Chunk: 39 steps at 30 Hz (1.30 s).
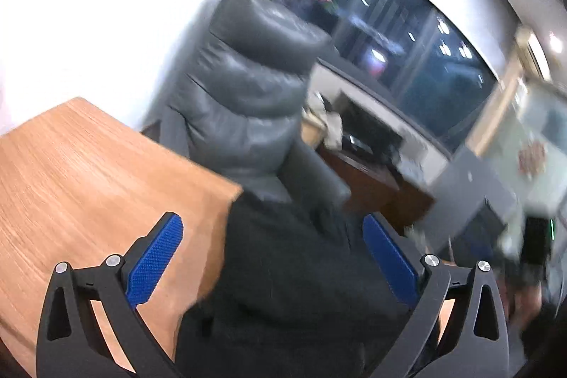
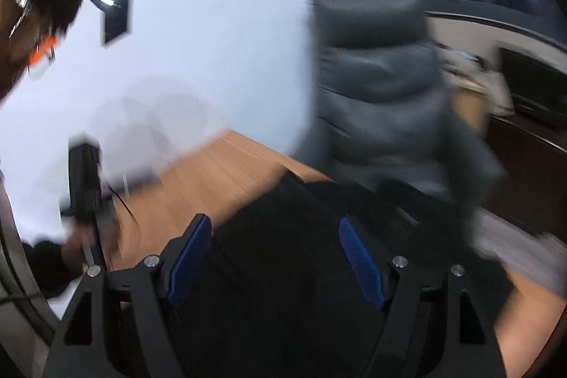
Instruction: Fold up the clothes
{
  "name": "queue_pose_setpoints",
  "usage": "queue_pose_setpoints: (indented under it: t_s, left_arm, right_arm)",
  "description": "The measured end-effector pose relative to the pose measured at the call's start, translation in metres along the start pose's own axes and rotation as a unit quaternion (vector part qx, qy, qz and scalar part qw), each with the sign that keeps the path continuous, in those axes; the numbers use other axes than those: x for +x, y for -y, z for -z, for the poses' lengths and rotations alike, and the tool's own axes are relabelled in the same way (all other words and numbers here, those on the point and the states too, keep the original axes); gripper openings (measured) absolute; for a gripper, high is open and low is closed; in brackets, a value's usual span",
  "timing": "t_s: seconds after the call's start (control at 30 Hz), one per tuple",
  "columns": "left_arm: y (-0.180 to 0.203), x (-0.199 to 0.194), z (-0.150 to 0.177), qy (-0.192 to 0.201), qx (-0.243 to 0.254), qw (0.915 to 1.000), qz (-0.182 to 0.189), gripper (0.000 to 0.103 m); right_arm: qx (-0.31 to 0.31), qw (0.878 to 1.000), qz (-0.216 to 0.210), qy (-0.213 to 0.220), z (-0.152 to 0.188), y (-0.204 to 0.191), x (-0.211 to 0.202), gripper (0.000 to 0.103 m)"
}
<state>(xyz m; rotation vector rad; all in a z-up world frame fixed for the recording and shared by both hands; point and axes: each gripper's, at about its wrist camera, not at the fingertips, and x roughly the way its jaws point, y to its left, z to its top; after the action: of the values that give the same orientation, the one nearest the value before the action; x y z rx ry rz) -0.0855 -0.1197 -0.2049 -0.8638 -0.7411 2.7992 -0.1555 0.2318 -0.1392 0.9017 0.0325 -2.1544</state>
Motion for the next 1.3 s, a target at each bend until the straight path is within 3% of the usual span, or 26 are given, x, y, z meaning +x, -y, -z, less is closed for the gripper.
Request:
queue_pose_setpoints:
  t_s: [0.13, 0.2, 0.3, 0.37, 0.47, 0.57, 0.67, 0.73, 0.8, 0.9, 1.0, 1.1, 1.17, 1.2, 1.3]
  left_arm:
    - [0.002, 0.027, -0.018, -0.013, -0.029, 0.9994, 0.015, 0.103]
    - [0.005, 0.063, -0.009, -0.081, -0.029, 0.9939, 0.069, 0.103]
    - [0.009, 0.126, 0.022, -0.174, 0.001, 0.9827, 0.063, 0.102]
    - [0.005, 0.156, 0.048, -0.205, 0.049, 0.9775, 0.007, 0.098]
    - [0.010, 0.162, 0.073, -0.186, 0.134, 0.9734, -0.012, 0.098]
    - [0.014, 0.158, 0.087, -0.177, 0.183, 0.9669, -0.022, 0.098]
    - [0.016, 0.158, 0.091, -0.174, 0.213, 0.9611, -0.025, 0.098]
    - [0.017, 0.158, 0.091, -0.174, 0.219, 0.9597, -0.023, 0.098]
    - [0.017, 0.156, 0.089, -0.172, 0.224, 0.9589, -0.021, 0.098]
    - [0.019, 0.144, 0.087, -0.167, 0.226, 0.9595, -0.019, 0.099]
    - [0.020, 0.133, 0.086, -0.151, 0.210, 0.9660, -0.006, 0.101]
    - [0.016, 0.137, 0.093, -0.153, 0.221, 0.9631, -0.012, 0.101]
    - [0.019, 0.129, 0.085, -0.161, 0.220, 0.9621, -0.009, 0.100]
    - [0.020, 0.124, 0.080, -0.165, 0.219, 0.9616, -0.007, 0.099]
    - [0.010, 0.082, 0.052, -0.158, 0.189, 0.9691, -0.018, 0.099]
  right_arm:
    - [0.017, 0.994, 0.103, -0.024, 0.048, 0.022, -0.082, 0.079]
    - [0.024, 0.991, 0.130, -0.022, 0.063, 0.028, -0.094, 0.079]
    - [0.036, 0.987, 0.158, -0.016, 0.083, 0.038, -0.098, 0.079]
    - [0.044, 0.983, 0.176, -0.012, 0.097, 0.044, -0.100, 0.079]
    - [0.069, 0.985, 0.158, -0.008, 0.109, 0.056, -0.067, 0.079]
    - [0.090, 0.987, 0.133, -0.009, 0.118, 0.067, -0.022, 0.077]
    - [0.075, 0.982, 0.164, -0.055, 0.134, 0.072, 0.017, 0.067]
    - [0.100, 0.975, 0.184, -0.071, 0.147, 0.086, 0.012, 0.055]
    - [0.125, 0.970, 0.198, -0.069, 0.155, 0.098, -0.004, 0.060]
    - [0.117, 0.970, 0.213, -0.029, 0.141, 0.089, -0.038, 0.060]
    - [0.103, 0.978, 0.180, -0.025, 0.124, 0.076, -0.026, 0.066]
    - [0.115, 0.980, 0.155, -0.051, 0.125, 0.074, 0.006, 0.066]
    - [0.144, 0.974, 0.161, -0.076, 0.140, 0.080, 0.026, 0.058]
    - [0.153, 0.970, 0.175, -0.071, 0.144, 0.078, 0.014, 0.046]
    - [0.171, 0.960, 0.212, -0.058, 0.153, 0.069, -0.032, 0.048]
